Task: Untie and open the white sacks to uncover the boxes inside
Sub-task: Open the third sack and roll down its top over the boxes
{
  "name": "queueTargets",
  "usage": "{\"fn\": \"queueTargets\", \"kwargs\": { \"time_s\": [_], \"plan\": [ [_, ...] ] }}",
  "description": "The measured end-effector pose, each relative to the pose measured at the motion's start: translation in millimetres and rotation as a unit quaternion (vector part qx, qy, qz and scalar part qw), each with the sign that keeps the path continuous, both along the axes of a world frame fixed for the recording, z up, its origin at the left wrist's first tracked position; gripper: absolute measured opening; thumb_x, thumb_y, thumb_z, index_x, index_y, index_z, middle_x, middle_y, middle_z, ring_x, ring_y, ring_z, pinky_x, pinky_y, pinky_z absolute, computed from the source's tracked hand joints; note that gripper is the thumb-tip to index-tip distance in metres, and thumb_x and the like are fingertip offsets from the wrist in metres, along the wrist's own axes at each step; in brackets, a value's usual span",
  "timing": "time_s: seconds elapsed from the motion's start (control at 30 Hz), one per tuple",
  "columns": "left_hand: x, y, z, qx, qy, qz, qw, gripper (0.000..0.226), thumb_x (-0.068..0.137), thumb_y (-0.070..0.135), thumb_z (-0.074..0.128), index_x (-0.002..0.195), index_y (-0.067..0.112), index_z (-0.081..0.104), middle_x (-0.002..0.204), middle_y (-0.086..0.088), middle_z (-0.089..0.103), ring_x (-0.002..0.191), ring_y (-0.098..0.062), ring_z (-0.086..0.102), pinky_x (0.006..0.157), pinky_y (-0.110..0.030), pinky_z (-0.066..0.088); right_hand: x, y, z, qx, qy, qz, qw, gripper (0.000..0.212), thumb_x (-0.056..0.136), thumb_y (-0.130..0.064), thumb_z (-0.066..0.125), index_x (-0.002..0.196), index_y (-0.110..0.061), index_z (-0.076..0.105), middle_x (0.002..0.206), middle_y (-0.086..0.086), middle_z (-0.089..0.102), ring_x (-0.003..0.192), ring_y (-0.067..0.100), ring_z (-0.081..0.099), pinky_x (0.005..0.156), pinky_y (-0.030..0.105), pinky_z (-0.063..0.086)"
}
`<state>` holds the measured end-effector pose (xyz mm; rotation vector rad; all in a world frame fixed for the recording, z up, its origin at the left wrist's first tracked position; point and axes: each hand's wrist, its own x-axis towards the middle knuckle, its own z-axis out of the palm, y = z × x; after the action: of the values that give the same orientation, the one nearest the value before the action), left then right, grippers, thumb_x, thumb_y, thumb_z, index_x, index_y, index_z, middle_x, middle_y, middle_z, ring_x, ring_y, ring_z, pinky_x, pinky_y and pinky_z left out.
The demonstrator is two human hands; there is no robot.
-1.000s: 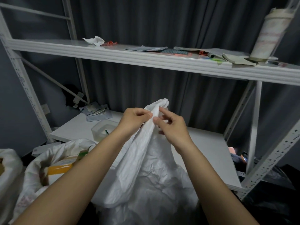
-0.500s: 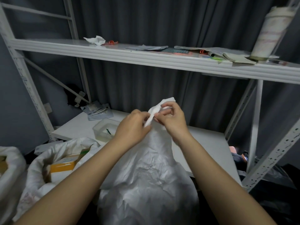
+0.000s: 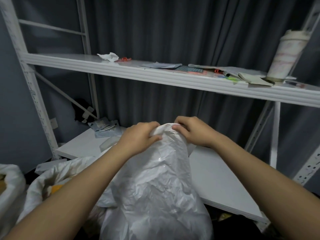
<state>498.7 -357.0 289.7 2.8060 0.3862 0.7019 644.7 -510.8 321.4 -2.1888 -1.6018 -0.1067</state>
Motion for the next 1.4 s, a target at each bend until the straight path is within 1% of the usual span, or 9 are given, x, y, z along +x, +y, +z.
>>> {"fn": "queueTargets", "kwargs": {
  "time_s": [0.13,0.33,0.43,0.53,0.7,0.87,1.03,1.17,1.4],
  "plan": [
    [3.8,10.8,6.6,0.146,-0.013,0.009,0.989,0.025,0.099,0.041,0.038,0.107,0.022,0.052,0.103,0.001,0.065,0.094,-0.027,0.061,0.065,-0.036,0.044,5.4,-9.4,-2.2,-0.094,0.016,0.006,0.995,0.026,0.091,-0.057,0.049,0.097,-0.031,0.053,0.086,-0.004,0.064,0.076,0.013,0.058,0.07,0.036,0.048],
    [8.9,7.2,19.2,0.059,0.1,-0.058,0.992,0.036,0.09,0.059,0.047,0.102,0.027,0.057,0.086,0.007,0.063,0.08,-0.017,0.058,0.06,-0.031,0.035,14.3,-33.9,-3.8,-0.159,-0.327,-0.033,0.931,0.062,0.094,-0.014,0.048,0.149,-0.032,0.025,0.133,0.005,0.05,0.098,0.028,0.06,0.071,0.034,0.047],
    [14.8,7.5,14.6,0.223,0.076,-0.032,0.971,0.026,0.098,0.039,0.042,0.098,0.017,0.054,0.081,-0.002,0.062,0.074,-0.026,0.062,0.052,-0.029,0.027,11.7,-43.4,-10.6,-0.146,-0.206,-0.014,0.968,0.069,0.094,-0.023,0.051,0.151,-0.039,0.015,0.15,-0.002,0.031,0.116,0.02,0.052,0.087,0.034,0.049],
    [17.0,-4.1,8.6,0.345,-0.03,-0.088,0.934,0.012,0.083,0.023,0.056,0.08,0.012,0.053,0.058,-0.001,0.056,0.044,-0.024,0.057,0.042,-0.017,0.007,3.3,-31.5,-11.6,-0.097,-0.007,0.031,0.995,0.041,0.096,-0.053,0.041,0.129,-0.032,0.053,0.121,-0.004,0.062,0.104,0.015,0.06,0.092,0.037,0.048],
    [13.2,1.3,11.0,-0.14,0.125,-0.116,0.975,0.044,0.076,0.065,0.059,0.081,0.021,0.061,0.075,0.008,0.061,0.07,-0.01,0.057,0.062,-0.028,0.043,-2.8,-31.1,-27.2,-0.097,-0.278,-0.059,0.954,0.03,0.102,-0.041,0.034,0.107,-0.017,0.051,0.095,0.001,0.061,0.086,0.025,0.059,0.062,0.034,0.036],
    [11.4,-4.8,9.1,0.089,0.086,-0.147,0.981,0.032,0.087,0.056,0.053,0.085,0.024,0.054,0.08,0.01,0.058,0.077,-0.011,0.055,0.064,-0.032,0.041,-18.0,-26.3,-15.3,-0.086,0.113,0.041,0.989,0.031,0.095,-0.052,0.045,0.1,-0.026,0.06,0.086,-0.007,0.064,0.079,0.008,0.059,0.071,0.025,0.045],
    [5.5,13.1,-0.3,-0.07,0.114,-0.166,0.977,0.023,0.087,0.049,0.061,0.082,0.026,0.058,0.075,0.007,0.062,0.072,-0.007,0.056,0.066,-0.032,0.044,-4.7,-42.1,-30.9,-0.009,-0.296,0.01,0.955,0.031,0.098,-0.04,0.033,0.1,-0.019,0.056,0.078,0.0,0.061,0.069,0.024,0.059,0.053,0.033,0.041],
    [11.1,-0.9,-3.1,-0.076,0.061,-0.168,0.981,0.02,0.094,0.038,0.053,0.082,0.023,0.057,0.064,0.008,0.056,0.065,-0.009,0.054,0.066,-0.039,0.046,-18.9,-31.8,-28.5,-0.042,-0.158,0.016,0.986,0.038,0.097,-0.046,0.043,0.13,-0.027,0.046,0.113,-0.003,0.062,0.098,0.02,0.058,0.077,0.037,0.047],
    [4.0,8.2,-11.2,-0.022,-0.008,-0.101,0.995,0.041,0.081,0.057,0.061,0.115,0.036,0.054,0.112,0.014,0.054,0.103,-0.009,0.053,0.084,-0.037,0.048,7.8,-35.0,-24.6,0.023,0.164,-0.035,0.985,0.018,0.096,-0.025,0.053,0.094,-0.014,0.068,0.088,0.008,0.068,0.075,0.011,0.06,0.071,0.031,0.048]
  ]
}}
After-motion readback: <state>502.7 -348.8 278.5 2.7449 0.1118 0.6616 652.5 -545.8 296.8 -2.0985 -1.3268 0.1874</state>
